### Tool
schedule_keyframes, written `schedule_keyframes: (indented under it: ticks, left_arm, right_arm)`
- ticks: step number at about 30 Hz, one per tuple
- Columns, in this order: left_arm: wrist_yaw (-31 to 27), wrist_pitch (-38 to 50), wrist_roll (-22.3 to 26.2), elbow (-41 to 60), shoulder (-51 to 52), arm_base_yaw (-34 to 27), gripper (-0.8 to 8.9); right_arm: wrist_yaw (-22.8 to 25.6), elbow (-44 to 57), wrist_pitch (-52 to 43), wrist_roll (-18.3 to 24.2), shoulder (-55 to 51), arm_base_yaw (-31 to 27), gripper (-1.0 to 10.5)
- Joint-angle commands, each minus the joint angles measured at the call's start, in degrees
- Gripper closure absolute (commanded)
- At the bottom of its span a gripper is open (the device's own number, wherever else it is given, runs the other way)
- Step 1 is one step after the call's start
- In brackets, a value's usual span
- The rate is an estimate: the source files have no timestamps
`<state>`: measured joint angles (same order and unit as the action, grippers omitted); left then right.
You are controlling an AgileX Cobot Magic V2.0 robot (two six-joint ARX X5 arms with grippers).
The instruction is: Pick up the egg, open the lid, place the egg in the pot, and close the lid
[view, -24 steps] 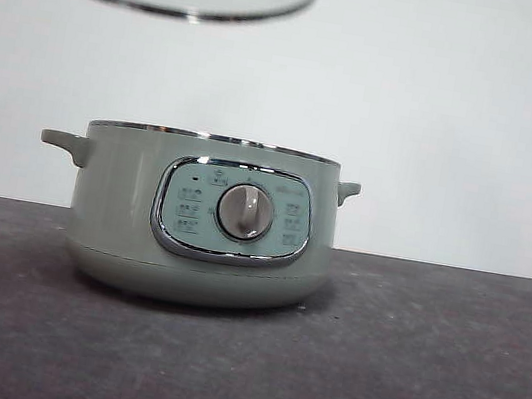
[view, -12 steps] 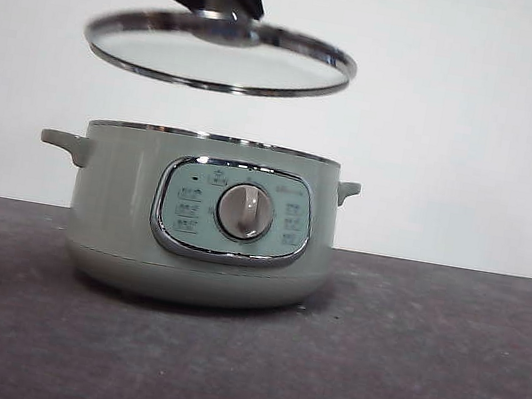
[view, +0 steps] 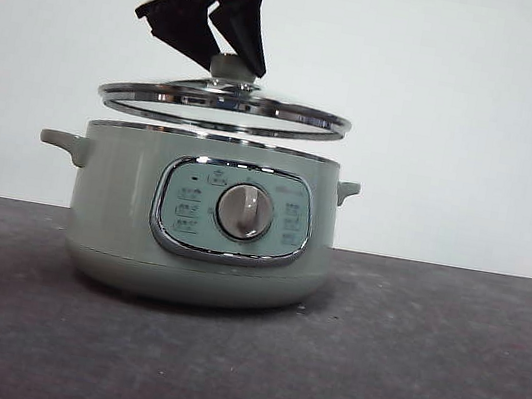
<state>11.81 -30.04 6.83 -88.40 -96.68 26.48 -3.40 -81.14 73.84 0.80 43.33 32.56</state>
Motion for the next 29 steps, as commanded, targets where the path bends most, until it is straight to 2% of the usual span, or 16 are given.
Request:
schedule_keyframes:
  ticks: [1,24,25,28,29]
  left_arm:
    - [0.0,2.71,-0.15,-0.5,-0.59,0.26,8.2]
    - [-1.36,-3.78,-0.2,-0.5,-3.56,0.39,8.05]
    - [-1.33,-3.76,-0.2,-0.5,-3.56,0.35,7.72]
    - [-1.36,-3.76,-0.2,-0.5,-3.56,0.35,5.52]
    - [-1.33,-3.76,-0.2,-0.5,-3.56,0.35,5.21]
  right_arm:
    - [1.09,1.36,-0.31,-1.29,-1.4,0.0,5.4]
    - [1.55,1.46,-0.5,-1.25,-2.1,0.0,5.4]
    - [1.55,1.46,-0.48,-1.25,-2.1,0.0,5.4]
    - [1.53,1.46,-0.33,-1.27,-2.1,0.0,5.4]
    - [1.53,1.46,-0.33,-1.27,-2.1,0.0,5.4]
